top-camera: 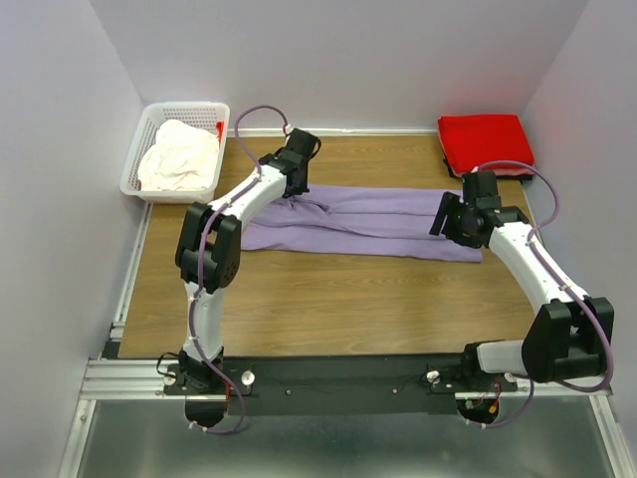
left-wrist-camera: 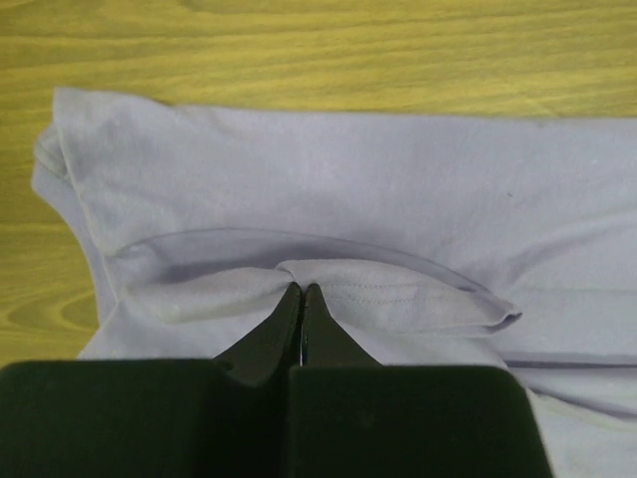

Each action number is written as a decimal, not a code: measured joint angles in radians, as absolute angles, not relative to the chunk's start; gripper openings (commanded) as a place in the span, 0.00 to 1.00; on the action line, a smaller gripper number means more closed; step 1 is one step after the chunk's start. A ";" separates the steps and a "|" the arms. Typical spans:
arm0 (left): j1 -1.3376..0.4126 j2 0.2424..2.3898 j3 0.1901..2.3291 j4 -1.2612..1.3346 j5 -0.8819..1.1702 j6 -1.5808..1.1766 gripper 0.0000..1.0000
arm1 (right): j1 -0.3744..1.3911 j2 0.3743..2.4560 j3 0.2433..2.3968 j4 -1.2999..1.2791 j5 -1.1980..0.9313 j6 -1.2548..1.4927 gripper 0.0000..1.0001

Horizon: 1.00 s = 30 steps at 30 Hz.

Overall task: Fold and stack the t-shirts
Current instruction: Fold the tshirt

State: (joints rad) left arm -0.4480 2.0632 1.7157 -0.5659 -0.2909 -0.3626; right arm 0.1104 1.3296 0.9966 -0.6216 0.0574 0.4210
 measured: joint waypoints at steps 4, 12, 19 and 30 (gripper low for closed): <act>-0.445 2.069 1.737 -0.553 -0.304 -0.353 0.00 | 0.110 1.333 0.997 -0.621 0.057 0.418 0.74; -0.433 2.127 1.772 -0.517 -0.308 -0.343 0.00 | 0.110 1.357 0.997 -0.621 0.057 0.417 0.74; -0.425 2.157 1.772 -0.514 -0.312 -0.342 0.00 | 0.114 1.405 1.004 -0.609 0.038 0.417 0.57; -0.398 2.154 1.769 -0.492 -0.323 -0.358 0.00 | 0.146 1.572 1.034 -0.505 0.001 0.419 0.44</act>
